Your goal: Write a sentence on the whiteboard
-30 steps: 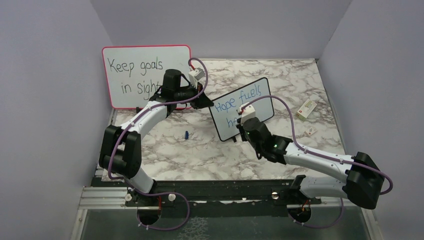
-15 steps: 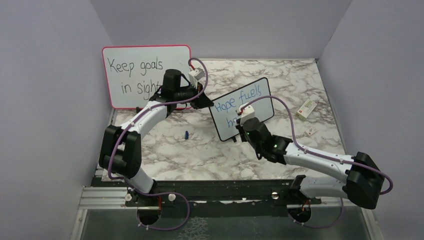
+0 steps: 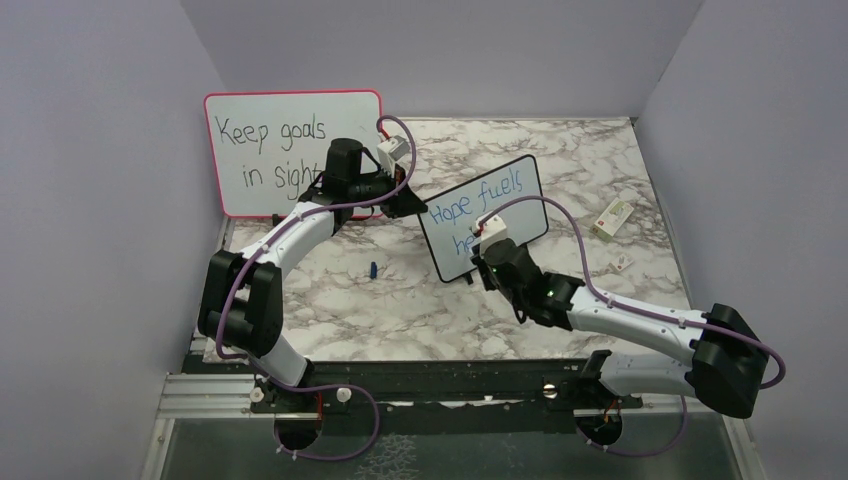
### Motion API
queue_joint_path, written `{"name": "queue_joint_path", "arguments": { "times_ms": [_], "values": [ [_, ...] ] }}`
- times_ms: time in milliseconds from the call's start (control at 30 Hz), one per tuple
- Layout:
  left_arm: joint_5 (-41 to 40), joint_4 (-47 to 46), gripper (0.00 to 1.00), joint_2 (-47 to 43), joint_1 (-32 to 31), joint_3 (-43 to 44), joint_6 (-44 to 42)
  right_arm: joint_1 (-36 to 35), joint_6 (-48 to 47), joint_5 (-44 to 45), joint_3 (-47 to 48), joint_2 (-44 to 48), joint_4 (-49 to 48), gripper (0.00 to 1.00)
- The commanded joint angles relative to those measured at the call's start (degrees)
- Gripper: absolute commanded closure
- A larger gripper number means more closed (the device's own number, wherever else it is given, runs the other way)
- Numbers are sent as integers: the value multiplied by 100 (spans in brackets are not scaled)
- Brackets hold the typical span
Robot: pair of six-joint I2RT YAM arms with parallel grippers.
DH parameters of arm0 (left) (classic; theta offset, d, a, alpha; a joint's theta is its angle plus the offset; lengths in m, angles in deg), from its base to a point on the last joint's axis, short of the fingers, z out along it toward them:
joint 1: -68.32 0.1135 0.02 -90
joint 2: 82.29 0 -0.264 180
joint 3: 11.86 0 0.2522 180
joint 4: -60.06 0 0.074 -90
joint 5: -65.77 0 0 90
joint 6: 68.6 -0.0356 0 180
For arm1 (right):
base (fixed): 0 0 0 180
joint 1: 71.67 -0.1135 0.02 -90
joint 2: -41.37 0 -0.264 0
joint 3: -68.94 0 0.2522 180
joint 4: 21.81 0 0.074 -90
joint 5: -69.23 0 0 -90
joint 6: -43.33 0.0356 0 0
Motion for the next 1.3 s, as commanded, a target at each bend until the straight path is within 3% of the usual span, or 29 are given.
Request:
{"name": "queue_joint_path", "arguments": {
  "times_ms": [0,667,1267],
  "values": [
    [-216,479,100,69,-121,-51,-216,16,58,290,-156,-97,218,99],
    [-221,487,100,75,-121,-51,-226,58,24,662,-270,272,-385,99],
    [-233,524,100,104,-121,-42,-259,273,-152,418,-310,416,-564,99]
  ]
}}
